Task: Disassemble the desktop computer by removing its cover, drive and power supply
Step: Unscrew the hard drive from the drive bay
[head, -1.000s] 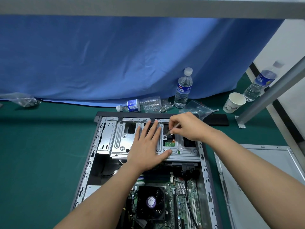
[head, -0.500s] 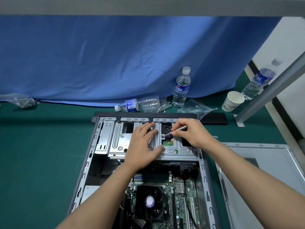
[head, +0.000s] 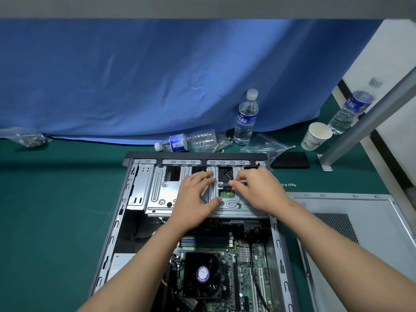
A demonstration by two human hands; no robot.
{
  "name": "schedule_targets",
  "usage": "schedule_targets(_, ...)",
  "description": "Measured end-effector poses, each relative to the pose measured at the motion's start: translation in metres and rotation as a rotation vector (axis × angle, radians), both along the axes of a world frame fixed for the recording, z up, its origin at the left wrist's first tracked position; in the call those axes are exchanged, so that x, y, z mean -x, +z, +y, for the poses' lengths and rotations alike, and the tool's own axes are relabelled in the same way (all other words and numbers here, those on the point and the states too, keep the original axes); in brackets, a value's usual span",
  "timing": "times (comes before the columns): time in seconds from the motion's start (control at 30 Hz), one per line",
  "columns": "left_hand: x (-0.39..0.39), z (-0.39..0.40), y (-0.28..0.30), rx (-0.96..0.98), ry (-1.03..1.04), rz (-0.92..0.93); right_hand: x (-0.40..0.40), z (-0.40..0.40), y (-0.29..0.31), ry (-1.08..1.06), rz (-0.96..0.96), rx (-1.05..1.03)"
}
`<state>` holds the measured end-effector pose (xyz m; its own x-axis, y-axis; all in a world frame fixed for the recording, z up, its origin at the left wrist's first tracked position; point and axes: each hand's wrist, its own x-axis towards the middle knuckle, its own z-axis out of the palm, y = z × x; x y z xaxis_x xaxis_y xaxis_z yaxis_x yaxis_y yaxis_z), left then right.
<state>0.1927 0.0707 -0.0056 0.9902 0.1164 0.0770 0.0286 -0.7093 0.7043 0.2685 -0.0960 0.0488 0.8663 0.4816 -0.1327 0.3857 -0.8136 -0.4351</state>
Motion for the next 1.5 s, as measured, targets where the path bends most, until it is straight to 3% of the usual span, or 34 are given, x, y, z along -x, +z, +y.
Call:
schedule_targets(0.2,0.002,0.002,-0.001,0.017,-0.001,-0.011,-0.009,-0.003,0.003,0.033,0.102,-0.049)
schedule_targets(0.5,0.002,0.001,-0.003,-0.011,0.005,-0.027,-0.009,0.000,0.004,-0.029,0.054,-0.190)
schedule_targets(0.93,0.003,-0.001,0.000,-0.015,0.006,-0.010,-0.006,0.003,0.004,0.008,0.068,-0.102)
schedule_targets(1.13,0.003,-0.002,0.004,0.010,0.003,0.018,-0.008,0.016,0.017,0.217,-0.115,0.126)
schedule_targets(1.3,0.001,-0.002,0.009,0.057,0.000,0.065,-0.013,0.027,0.030,0.366,-0.116,0.228)
schedule_targets(1.5,0.001,-0.009,0.015,0.167,0.065,0.124,-0.011,0.029,0.022,0.244,-0.092,0.170)
